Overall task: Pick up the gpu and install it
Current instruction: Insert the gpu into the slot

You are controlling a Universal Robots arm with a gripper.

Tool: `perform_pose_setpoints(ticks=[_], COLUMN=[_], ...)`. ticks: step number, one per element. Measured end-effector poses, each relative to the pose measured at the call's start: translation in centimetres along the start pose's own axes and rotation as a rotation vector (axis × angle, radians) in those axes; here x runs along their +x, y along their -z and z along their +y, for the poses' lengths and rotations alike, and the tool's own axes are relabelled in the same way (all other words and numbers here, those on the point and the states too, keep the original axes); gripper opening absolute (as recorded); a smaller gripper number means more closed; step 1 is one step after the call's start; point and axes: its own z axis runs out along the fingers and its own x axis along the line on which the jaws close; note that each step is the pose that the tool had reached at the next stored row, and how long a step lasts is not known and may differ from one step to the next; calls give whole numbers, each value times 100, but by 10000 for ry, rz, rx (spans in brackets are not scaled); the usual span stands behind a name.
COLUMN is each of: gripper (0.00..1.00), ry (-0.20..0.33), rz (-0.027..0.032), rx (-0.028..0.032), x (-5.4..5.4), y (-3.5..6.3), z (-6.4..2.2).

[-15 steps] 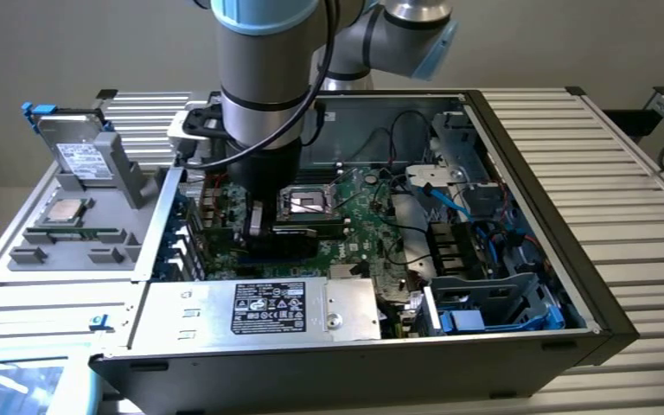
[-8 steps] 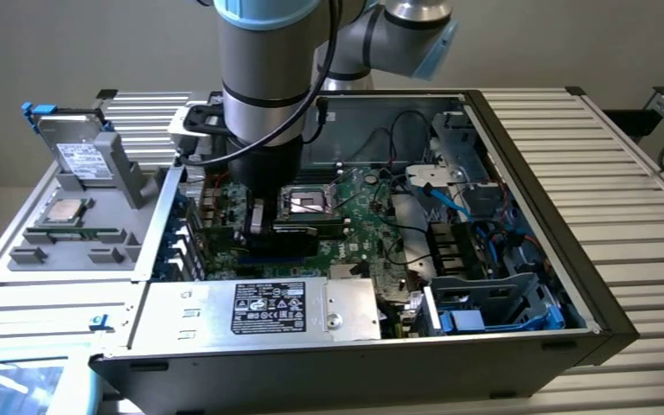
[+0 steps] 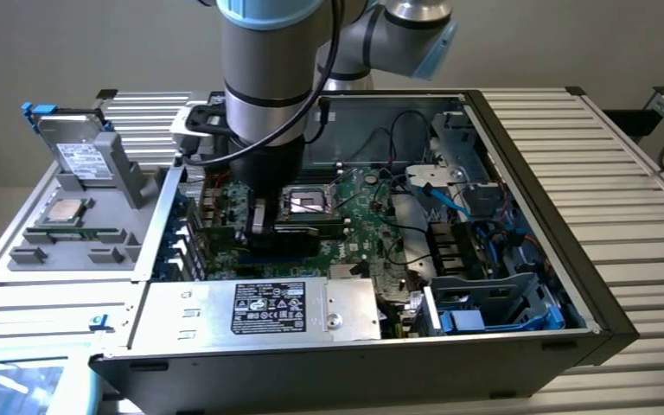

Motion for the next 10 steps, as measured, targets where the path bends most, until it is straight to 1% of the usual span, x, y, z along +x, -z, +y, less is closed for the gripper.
perform_pose_setpoints(ticks=[8, 10], gripper=[28, 28], ry=[2, 5], rz=[-3, -23], rx=[-2, -12], x=[-1, 0], y=[-8, -21], z=[-15, -16])
